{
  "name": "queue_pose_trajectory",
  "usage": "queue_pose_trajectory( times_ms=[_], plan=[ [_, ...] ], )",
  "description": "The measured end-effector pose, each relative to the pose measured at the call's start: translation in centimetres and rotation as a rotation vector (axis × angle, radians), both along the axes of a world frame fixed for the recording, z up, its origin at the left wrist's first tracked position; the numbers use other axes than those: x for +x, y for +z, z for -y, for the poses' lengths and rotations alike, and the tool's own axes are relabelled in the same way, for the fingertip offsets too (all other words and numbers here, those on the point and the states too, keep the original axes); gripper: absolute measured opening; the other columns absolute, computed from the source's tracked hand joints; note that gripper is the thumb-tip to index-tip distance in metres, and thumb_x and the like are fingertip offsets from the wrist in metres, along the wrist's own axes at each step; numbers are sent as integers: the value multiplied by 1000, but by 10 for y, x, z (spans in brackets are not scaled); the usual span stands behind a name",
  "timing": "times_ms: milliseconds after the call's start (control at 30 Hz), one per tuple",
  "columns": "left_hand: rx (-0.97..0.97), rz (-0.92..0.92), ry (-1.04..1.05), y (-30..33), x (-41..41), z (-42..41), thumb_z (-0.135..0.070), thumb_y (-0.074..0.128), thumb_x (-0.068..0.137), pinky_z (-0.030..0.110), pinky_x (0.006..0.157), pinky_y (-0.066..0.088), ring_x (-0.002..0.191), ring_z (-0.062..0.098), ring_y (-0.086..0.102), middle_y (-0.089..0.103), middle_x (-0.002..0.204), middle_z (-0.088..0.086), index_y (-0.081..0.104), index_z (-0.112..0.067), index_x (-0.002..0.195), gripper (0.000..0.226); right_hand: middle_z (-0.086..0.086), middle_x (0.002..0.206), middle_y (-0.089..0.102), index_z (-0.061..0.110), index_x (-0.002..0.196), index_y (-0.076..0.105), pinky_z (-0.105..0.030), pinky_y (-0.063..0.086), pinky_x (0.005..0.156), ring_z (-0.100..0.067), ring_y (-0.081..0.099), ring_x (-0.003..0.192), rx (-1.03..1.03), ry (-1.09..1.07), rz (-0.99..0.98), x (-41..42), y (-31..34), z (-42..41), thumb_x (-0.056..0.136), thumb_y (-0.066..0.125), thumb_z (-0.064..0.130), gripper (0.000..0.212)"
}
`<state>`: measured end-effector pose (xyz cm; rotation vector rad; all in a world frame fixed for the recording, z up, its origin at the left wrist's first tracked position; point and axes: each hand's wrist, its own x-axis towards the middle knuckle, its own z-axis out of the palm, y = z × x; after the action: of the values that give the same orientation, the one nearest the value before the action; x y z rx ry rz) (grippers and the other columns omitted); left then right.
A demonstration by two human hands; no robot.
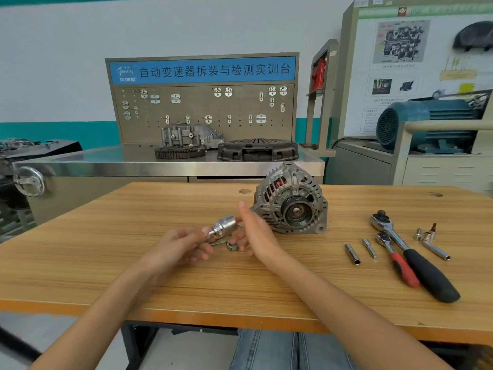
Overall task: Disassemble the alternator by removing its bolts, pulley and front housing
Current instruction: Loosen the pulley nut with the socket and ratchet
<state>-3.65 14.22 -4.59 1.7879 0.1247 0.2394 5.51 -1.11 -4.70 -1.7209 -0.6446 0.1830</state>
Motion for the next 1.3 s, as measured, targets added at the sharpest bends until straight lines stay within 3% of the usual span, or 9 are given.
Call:
queue_pose_trajectory(
  times_ms=[133, 267, 367, 567, 800, 933, 1033, 1200, 1300],
  plan=[
    [431, -15, -172, 11, 3, 30, -19, 50, 96, 12, 66, 48, 68, 2, 65, 72, 75, -1, 61, -10, 91, 16, -1, 68, 56, 19, 70, 52, -27, 40, 55, -14, 54, 62, -161, -80, 152, -5, -2, 5, 85, 58, 41, 27],
    [584, -123, -223, 17, 15, 57, -18, 41, 101, 15, 61, 47, 61, 4, 56, 59, 75, -1, 51, -8, 92, 17, 4, 58, 49, 20, 56, 41, -20, 35, 52, -10, 42, 55, -172, -195, 288, -3, -3, 20, 81, 56, 26, 30],
    [822, -90, -230, 20, 21, 75, -23, 38, 102, 14, 53, 37, 57, 5, 45, 50, 70, -2, 46, -18, 78, 25, -4, 58, 55, 17, 53, 41, -34, 46, 63, -17, 47, 60, -122, -211, 177, 1, -6, 32, 81, 54, 24, 32],
    [1036, 99, -221, 19, 33, 107, -28, 42, 99, 24, 58, 31, 64, 6, 44, 47, 69, -13, 43, -30, 76, 23, 6, 39, 48, 17, 44, 46, -24, 36, 49, -16, 47, 48, -91, -290, 75, 11, -10, 64, 81, 52, 18, 38],
    [890, 2, 19, 10, 33, 96, -39, 39, 99, 24, 60, 39, 66, 7, 49, 62, 82, -4, 64, -17, 98, 33, 3, 51, 46, 13, 60, 47, -22, 32, 48, -11, 39, 48, -16, -483, 24, 41, 9, 152, 91, 47, 20, 32],
    [637, -153, -63, 10, 50, 131, -32, 37, 101, 22, 52, 40, 56, 9, 49, 54, 68, -1, 56, -13, 99, 27, 2, 63, 61, 13, 73, 52, -27, 41, 55, -14, 58, 64, -393, -504, 255, 69, 24, 174, 89, 50, 31, 25],
    [745, -252, -100, 5, 72, 178, -23, 43, 98, 20, 45, 42, 54, 12, 52, 55, 69, 1, 54, -9, 100, 18, -7, 87, 63, 10, 94, 49, -35, 48, 72, -22, 58, 84, -716, -523, 384, 93, 29, 184, 94, 50, 37, 27],
    [1044, -142, 49, 4, 107, 237, -25, 49, 95, 30, 68, 41, 99, 25, 60, 62, 109, 8, 60, -8, 107, 23, -13, 109, 59, 5, 112, 47, -31, 43, 75, -24, 54, 96, -902, -483, 385, 120, 32, 199, 92, 57, 25, 30],
    [1207, -124, 104, -1, 121, 257, -28, 48, 96, 29, 69, 40, 105, 24, 60, 63, 115, 7, 62, -11, 111, 27, -12, 118, 56, 7, 117, 53, -32, 45, 88, -26, 54, 108, -987, -427, 409, 130, 20, 201, 91, 57, 19, 29]
  ],
)
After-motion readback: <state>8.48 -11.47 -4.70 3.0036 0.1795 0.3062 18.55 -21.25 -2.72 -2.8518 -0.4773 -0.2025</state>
